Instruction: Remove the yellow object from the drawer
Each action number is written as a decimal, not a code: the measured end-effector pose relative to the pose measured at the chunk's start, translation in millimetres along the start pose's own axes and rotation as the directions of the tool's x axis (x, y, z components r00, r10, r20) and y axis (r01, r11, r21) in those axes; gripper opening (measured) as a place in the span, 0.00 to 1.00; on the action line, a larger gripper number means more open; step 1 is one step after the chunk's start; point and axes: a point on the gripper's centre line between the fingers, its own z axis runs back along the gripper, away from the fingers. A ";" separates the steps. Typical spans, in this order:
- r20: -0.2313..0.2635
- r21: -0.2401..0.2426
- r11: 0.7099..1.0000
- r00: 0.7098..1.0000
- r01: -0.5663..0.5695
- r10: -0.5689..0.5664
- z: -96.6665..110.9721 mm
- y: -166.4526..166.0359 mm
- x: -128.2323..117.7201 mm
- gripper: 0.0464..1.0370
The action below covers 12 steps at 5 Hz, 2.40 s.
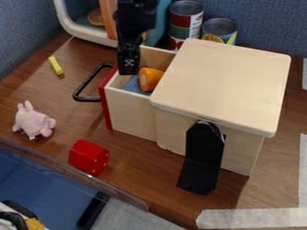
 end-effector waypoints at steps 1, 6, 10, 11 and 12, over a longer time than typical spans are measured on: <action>0.148 -0.023 1.000 0.989 -0.004 0.007 -2.8 5.1 -9.6 0.96; 0.308 -0.046 0.977 0.927 -0.210 0.214 -20.0 -15.0 19.8 0.96; 0.254 0.037 0.975 0.946 -0.218 0.201 -40.7 -14.0 29.3 0.96; 0.228 0.030 0.972 0.949 -0.232 0.219 -48.8 -7.9 31.7 0.91; 0.194 0.004 0.967 0.949 -0.255 0.250 -57.5 -2.8 31.8 0.64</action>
